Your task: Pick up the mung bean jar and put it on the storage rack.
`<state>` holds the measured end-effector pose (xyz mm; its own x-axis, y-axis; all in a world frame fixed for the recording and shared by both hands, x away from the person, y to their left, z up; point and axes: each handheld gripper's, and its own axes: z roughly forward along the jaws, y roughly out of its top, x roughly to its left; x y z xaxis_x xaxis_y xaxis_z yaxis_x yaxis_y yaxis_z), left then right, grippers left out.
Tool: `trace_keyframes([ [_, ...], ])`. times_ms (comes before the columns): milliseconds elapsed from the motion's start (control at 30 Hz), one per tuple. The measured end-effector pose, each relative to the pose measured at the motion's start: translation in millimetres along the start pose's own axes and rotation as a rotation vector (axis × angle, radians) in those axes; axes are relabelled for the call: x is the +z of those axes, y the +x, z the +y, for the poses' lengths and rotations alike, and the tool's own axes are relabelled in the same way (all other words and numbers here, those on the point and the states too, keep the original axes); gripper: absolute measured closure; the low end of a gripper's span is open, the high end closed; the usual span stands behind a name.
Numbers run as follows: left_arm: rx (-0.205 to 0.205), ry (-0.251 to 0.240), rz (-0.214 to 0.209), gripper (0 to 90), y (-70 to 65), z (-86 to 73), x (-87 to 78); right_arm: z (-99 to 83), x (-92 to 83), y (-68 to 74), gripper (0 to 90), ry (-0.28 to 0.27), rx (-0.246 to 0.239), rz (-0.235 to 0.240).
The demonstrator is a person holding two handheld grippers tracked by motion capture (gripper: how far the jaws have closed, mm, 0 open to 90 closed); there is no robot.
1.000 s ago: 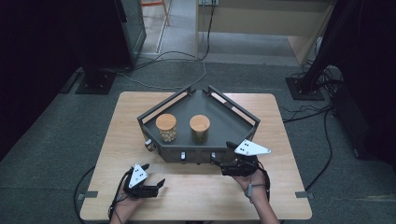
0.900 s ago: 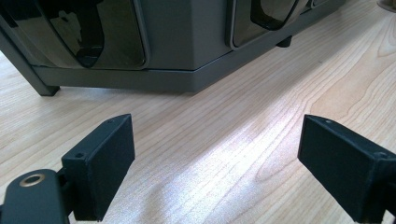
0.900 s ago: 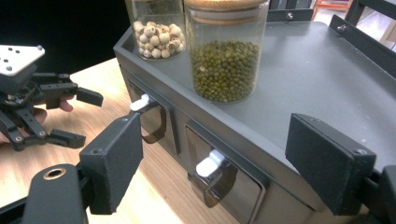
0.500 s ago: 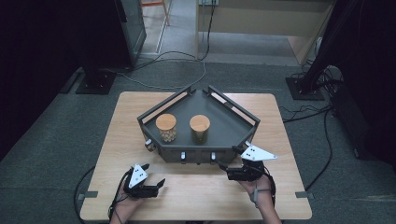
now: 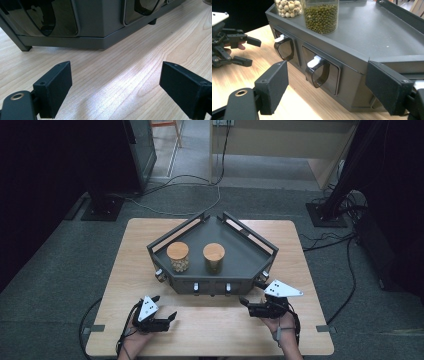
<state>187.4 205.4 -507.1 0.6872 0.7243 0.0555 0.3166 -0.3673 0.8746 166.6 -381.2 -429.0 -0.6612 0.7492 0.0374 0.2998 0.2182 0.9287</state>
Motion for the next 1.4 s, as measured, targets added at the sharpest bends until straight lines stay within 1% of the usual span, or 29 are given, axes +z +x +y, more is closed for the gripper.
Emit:
trace_keyframes([
  [133, 0.002, 0.001, 0.0, 10.8, 0.0, 0.1, 0.1, -0.9, -2.9, -3.8, 18.9, -0.002, 0.006, 0.011],
  [267, 0.001, 0.001, 0.0, 10.8, 0.3, 0.1, -0.2, -0.9, -4.9, -4.5, 18.8, 0.01, -0.013, 0.011],
  [467, 0.001, 0.001, 0.0, 10.8, -0.1, 0.2, 0.1, -7.5, -11.5, -9.9, 18.9, 0.005, 0.005, 0.007],
  [733, 0.001, 0.001, 0.002, 10.8, 0.0, 0.2, 0.0, -15.3, -18.3, -15.8, 18.9, 0.002, 0.003, 0.003],
  [933, -0.001, 0.001, 0.001, 10.8, 0.3, 0.3, -0.1, -17.0, -22.7, -12.6, 18.8, 0.022, -0.031, -0.031],
  [1033, -0.001, 0.001, 0.002, 10.8, 0.3, 0.3, -0.1, -20.6, -25.3, -14.5, 18.5, 0.017, -0.024, -0.039],
  [1100, -0.002, 0.001, 0.002, 10.8, 0.4, 0.3, -0.1, -22.7, -27.4, -16.9, 18.5, 0.014, -0.02, -0.036],
  [1233, -0.002, 0.002, 0.002, 10.8, 0.5, 0.3, -0.1, -24.5, -30.4, -19.3, 18.5, 0.023, -0.038, -0.039],
  [1400, -0.003, 0.002, 0.002, 10.8, 0.6, 0.4, -0.1, -28.1, -35.0, -22.4, 17.7, 0.028, -0.033, -0.056],
])
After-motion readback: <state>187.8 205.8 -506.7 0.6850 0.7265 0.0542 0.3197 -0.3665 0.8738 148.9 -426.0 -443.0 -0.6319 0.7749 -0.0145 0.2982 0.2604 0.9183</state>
